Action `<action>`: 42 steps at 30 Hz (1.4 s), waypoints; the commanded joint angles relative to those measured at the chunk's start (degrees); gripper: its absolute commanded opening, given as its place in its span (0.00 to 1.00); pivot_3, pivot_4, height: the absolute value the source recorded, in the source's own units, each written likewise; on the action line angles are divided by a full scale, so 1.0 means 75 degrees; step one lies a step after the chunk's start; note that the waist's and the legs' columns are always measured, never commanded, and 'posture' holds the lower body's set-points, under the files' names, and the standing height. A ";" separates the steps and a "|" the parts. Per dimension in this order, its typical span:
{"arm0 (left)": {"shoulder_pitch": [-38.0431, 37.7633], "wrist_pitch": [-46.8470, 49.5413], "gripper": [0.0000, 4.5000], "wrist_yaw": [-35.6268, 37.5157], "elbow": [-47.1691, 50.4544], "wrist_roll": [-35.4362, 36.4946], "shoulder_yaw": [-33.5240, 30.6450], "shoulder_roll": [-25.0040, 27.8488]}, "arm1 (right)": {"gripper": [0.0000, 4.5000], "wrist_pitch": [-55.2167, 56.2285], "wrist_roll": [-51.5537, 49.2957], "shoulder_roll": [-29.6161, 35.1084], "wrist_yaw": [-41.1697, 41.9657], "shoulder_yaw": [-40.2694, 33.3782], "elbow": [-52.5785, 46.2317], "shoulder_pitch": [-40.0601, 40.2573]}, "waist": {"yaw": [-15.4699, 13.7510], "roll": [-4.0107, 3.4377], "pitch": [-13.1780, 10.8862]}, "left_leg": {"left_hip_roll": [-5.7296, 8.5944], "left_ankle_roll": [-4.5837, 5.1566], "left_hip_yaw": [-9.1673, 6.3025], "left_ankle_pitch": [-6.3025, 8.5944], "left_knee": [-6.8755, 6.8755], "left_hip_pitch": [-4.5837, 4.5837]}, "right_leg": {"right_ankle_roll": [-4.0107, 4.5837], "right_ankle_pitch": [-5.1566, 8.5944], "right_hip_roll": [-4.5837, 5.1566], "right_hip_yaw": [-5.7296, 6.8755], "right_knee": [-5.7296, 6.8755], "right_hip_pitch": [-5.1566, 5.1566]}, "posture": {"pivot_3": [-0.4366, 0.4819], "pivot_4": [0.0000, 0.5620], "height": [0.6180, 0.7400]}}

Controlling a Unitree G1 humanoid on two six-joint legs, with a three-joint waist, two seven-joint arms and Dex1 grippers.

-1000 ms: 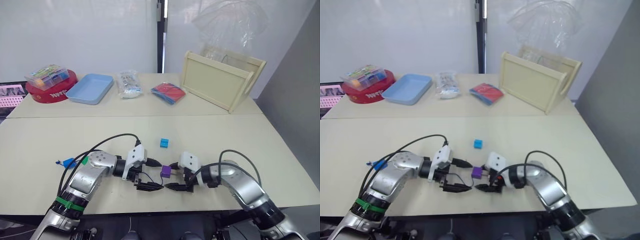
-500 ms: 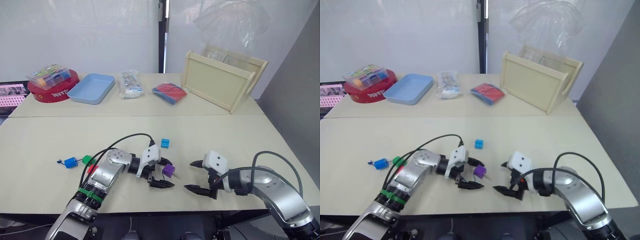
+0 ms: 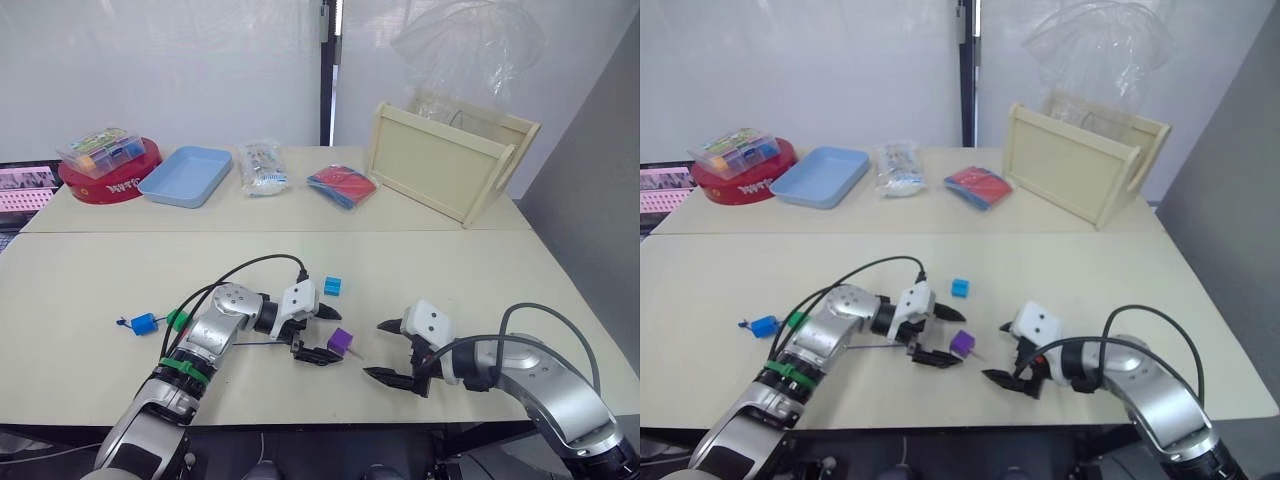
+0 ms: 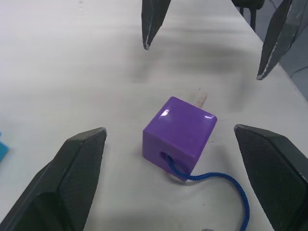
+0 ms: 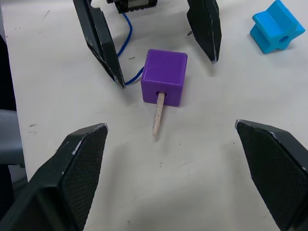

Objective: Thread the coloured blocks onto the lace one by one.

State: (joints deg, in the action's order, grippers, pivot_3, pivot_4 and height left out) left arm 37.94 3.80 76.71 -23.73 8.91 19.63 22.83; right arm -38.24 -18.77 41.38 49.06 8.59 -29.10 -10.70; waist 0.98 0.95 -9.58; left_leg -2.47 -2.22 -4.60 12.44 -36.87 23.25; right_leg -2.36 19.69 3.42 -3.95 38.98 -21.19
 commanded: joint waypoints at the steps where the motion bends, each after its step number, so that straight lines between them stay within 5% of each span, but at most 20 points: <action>1: 0.0176 -0.0356 1.00 0.0167 -0.0169 -0.0084 0.0011 -0.0097 | 1.00 0.0014 -0.0076 -0.0011 -0.0067 -0.0024 -0.0290 -0.0003 | 0.0006 0.0000 0.0000 | 0.0000 0.0000 0.0000 0.0000 0.0000 0.0000 | 0.0000 0.0000 0.0000 0.0000 0.0000 0.0000 | 0.48 0.27 1.00; 5: 0.0185 -0.0450 1.00 0.0210 -0.0292 -0.0104 -0.0011 -0.0196 | 1.00 -0.0012 -0.0093 -0.0004 -0.0121 -0.0032 -0.0326 0.0035 | 0.0002 0.0000 0.0000 | 0.0000 0.0000 0.0000 0.0000 0.0000 0.0000 | 0.0000 0.0000 0.0000 0.0000 0.0001 0.0000 | 0.48 0.27 1.00; 15: 0.0093 -0.0389 0.34 0.0377 -0.0105 -0.0054 -0.0080 -0.0124 | 1.00 -0.0019 -0.0033 0.0027 -0.0149 0.0041 -0.0338 0.0121 | 0.0005 0.0000 0.0000 | -0.0001 0.0000 0.0000 0.0000 0.0000 0.0000 | 0.0000 0.0000 0.0000 0.0000 0.0001 0.0000 | 0.48 0.27 1.00; 28: -0.0110 -0.0292 0.33 0.0359 0.0221 -0.0063 -0.0029 -0.0060 | 1.00 0.0547 0.0928 -0.0213 -0.0092 0.1181 0.0820 -0.0653 | 0.0016 0.0000 0.0000 | -0.0001 0.0000 0.0000 0.0000 0.0000 -0.0002 | 0.0000 0.0000 0.0000 0.0000 0.0001 0.0000 | 0.48 0.27 1.00; 42: -0.0155 -0.0267 0.31 0.0310 0.0289 -0.0090 -0.0020 -0.0077 | 0.00 0.0728 0.1010 -0.0430 0.0063 0.1252 0.1210 -0.0768 | 0.0013 -0.0001 0.0000 | -0.0001 0.0000 0.0000 0.0000 -0.0002 -0.0004 | 0.0000 0.0000 -0.0001 0.0000 0.0005 0.0000 | 0.48 0.27 1.00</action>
State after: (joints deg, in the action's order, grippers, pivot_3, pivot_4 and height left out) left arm 37.07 1.66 79.29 -23.36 7.95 20.00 22.22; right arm -32.72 -11.80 37.08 49.66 19.37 -19.07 -17.04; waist 1.08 0.94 -9.58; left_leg -2.48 -2.22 -4.60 12.43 -36.89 23.22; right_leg -2.36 19.69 3.42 -3.96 39.02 -21.19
